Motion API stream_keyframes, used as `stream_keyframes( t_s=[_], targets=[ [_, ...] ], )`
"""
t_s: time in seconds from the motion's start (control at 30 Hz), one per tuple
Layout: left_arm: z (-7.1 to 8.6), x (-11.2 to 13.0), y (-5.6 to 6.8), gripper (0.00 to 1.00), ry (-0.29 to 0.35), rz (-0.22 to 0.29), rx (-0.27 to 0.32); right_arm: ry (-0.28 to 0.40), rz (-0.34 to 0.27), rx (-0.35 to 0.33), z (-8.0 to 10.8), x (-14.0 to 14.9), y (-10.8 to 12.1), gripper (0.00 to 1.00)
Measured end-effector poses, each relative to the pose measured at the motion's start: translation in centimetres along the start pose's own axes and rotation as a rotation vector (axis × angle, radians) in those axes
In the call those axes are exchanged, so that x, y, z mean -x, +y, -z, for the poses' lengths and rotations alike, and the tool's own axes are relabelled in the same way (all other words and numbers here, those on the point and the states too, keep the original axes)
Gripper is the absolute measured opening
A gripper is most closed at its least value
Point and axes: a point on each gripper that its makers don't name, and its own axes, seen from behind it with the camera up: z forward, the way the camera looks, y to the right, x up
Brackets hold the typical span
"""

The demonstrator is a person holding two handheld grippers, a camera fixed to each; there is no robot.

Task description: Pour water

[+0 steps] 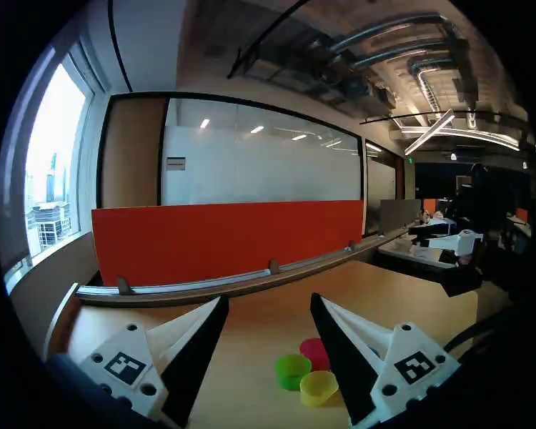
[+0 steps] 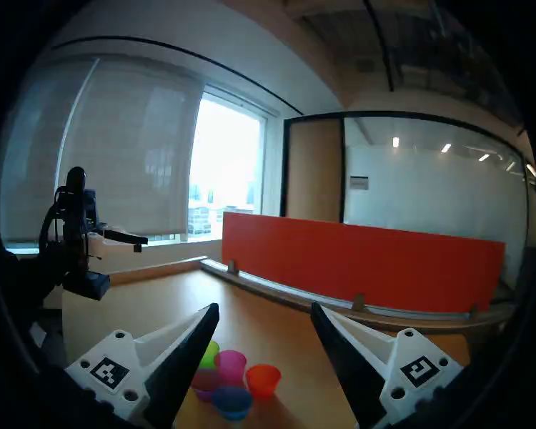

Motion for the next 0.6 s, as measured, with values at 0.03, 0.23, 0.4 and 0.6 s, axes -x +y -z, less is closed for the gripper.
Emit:
stream_keyframes(
  t_s=[0.03,0.23,0.4,0.6],
  targets=[
    [0.0,0.1,-0.1,0.84,-0.005,-0.006,0.0,-0.008,0.002,-0.007,0.0,0.2,-0.1,0.99],
    [-0.4,0.7,0.0,0.84,-0.024,-0.026,0.012,-0.044,0.012,-0.036,-0.2,0.8,-0.5,0.99],
    [-0.7,1.5,0.8,0.84,-0.058,-0.029,0.056,-0.069,0.019,-0.048,-0.3,1.2,-0.3,0.99],
    [-1.1,2.3,1.2,0.84,-0.099,-0.057,0.094,-0.111,0.029,-0.077,-0.3,2.3,-0.5,0.99]
  ],
)
